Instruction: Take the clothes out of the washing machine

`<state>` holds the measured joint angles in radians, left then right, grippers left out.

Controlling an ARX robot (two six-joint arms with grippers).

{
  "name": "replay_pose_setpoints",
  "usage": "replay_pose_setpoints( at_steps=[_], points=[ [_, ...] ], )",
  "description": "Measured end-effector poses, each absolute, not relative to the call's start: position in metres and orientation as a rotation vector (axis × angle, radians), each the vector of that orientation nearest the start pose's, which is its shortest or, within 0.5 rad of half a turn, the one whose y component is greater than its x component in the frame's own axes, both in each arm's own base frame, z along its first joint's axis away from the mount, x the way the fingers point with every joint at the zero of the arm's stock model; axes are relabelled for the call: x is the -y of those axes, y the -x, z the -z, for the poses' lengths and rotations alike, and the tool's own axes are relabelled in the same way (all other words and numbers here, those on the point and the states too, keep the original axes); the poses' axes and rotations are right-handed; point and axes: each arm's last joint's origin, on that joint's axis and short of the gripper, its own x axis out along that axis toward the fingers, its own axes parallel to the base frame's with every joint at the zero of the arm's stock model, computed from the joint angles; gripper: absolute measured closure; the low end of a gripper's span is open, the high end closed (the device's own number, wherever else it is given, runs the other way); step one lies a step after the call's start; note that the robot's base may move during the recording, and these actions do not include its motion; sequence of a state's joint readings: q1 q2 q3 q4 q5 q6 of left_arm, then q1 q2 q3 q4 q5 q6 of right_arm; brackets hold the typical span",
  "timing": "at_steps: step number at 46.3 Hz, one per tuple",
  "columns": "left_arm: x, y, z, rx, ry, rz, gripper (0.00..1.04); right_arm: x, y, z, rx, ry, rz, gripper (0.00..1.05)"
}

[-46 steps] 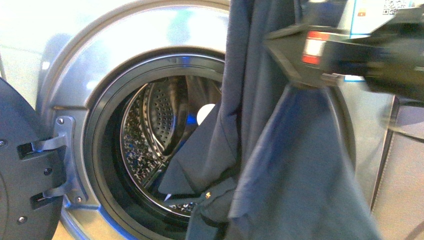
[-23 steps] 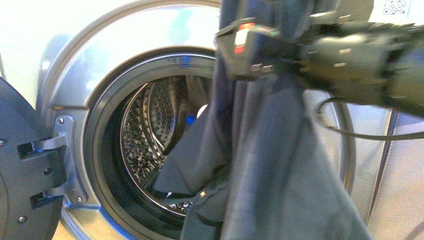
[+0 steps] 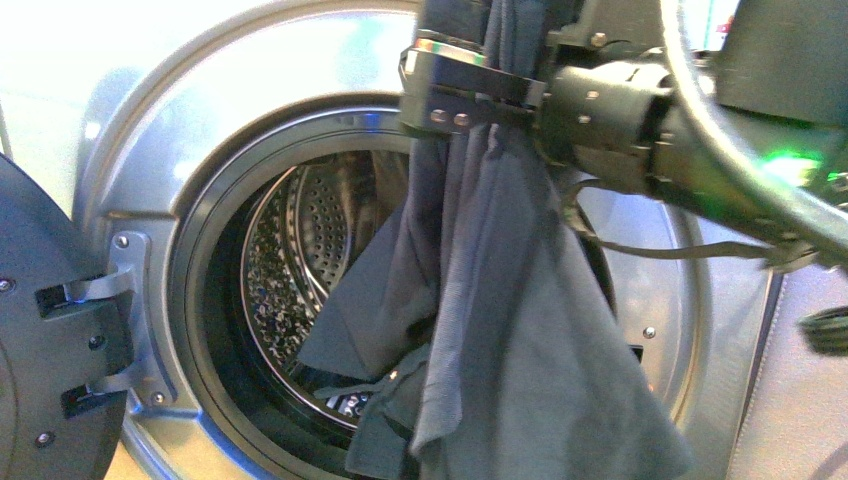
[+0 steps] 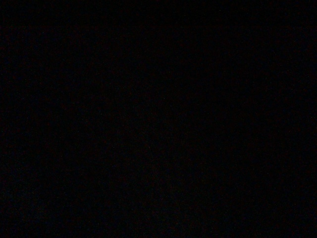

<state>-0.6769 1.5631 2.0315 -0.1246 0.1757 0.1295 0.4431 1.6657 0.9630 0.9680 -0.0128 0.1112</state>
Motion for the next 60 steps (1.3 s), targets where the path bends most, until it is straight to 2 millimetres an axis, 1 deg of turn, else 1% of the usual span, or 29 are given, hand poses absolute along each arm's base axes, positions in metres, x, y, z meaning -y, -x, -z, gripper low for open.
replay_pose_setpoints(
  at_steps=[2,4,6,10,14,15,17,21,24,27,32,37,39,42,49,53,55,56,60],
  points=[
    [0.192,-0.231,-0.564,0.397,-0.033,0.820,0.94,-0.155,-0.328,-0.279,0.237,-0.167,-0.435,0.14],
    [0.192,-0.231,-0.564,0.397,-0.033,0.820,0.94,-0.152,-0.327,-0.277,0.236,-0.166,-0.414,0.22],
    [0.192,-0.231,-0.564,0.397,-0.033,0.820,0.94,-0.147,-0.325,-0.274,0.233,-0.162,-0.395,0.29],
    [0.192,-0.231,-0.564,0.397,-0.033,0.820,0.94,-0.139,-0.323,-0.271,0.229,-0.158,-0.367,0.39],
    [0.192,-0.231,-0.564,0.395,-0.033,0.820,0.94,-0.129,-0.318,-0.270,0.229,-0.152,-0.345,0.53],
    [0.192,-0.231,-0.563,0.395,-0.033,0.820,0.94,-0.128,-0.317,-0.270,0.230,-0.151,-0.343,0.55],
    [0.192,-0.231,-0.563,0.394,-0.033,0.821,0.94,-0.123,-0.313,-0.270,0.233,-0.150,-0.341,0.62],
    [0.192,-0.231,-0.563,0.395,-0.033,0.822,0.94,-0.116,-0.304,-0.272,0.242,-0.150,-0.343,0.72],
    [0.192,-0.231,-0.563,0.395,-0.033,0.823,0.94,-0.106,-0.291,-0.275,0.255,-0.155,-0.346,0.86],
    [0.192,-0.231,-0.564,0.396,-0.033,0.823,0.94,-0.096,-0.280,-0.277,0.265,-0.160,-0.347,0.95],
    [0.192,-0.231,-0.564,0.397,-0.033,0.824,0.94,-0.074,-0.260,-0.282,0.268,-0.181,-0.328,0.97],
    [0.192,-0.231,-0.564,0.397,-0.033,0.827,0.94,-0.046,-0.244,-0.294,0.284,-0.211,-0.298,0.97],
    [0.192,-0.230,-0.564,0.397,-0.031,0.827,0.88,-0.034,-0.237,-0.302,0.296,-0.220,-0.281,0.97],
    [0.192,-0.230,-0.564,0.399,-0.031,0.826,0.73,-0.014,-0.228,-0.311,0.313,-0.225,-0.248,0.97],
    [0.191,-0.229,-0.565,0.402,-0.030,0.826,0.50,0.021,-0.217,-0.331,0.342,-0.220,-0.183,0.97],
    [0.191,-0.229,-0.565,0.403,-0.030,0.826,0.32,0.053,-0.208,-0.354,0.393,-0.212,-0.122,0.97],
    [0.191,-0.229,-0.565,0.404,-0.029,0.826,0.21,0.072,-0.201,-0.369,0.434,-0.200,-0.079,0.97],
    [0.191,-0.229,-0.565,0.404,-0.029,0.826,0.20,0.078,-0.198,-0.374,0.446,-0.195,-0.065,0.97],
    [0.190,-0.228,-0.566,0.407,-0.029,0.825,0.05,0.105,-0.184,-0.397,0.501,-0.159,-0.012,0.97]
  ],
)
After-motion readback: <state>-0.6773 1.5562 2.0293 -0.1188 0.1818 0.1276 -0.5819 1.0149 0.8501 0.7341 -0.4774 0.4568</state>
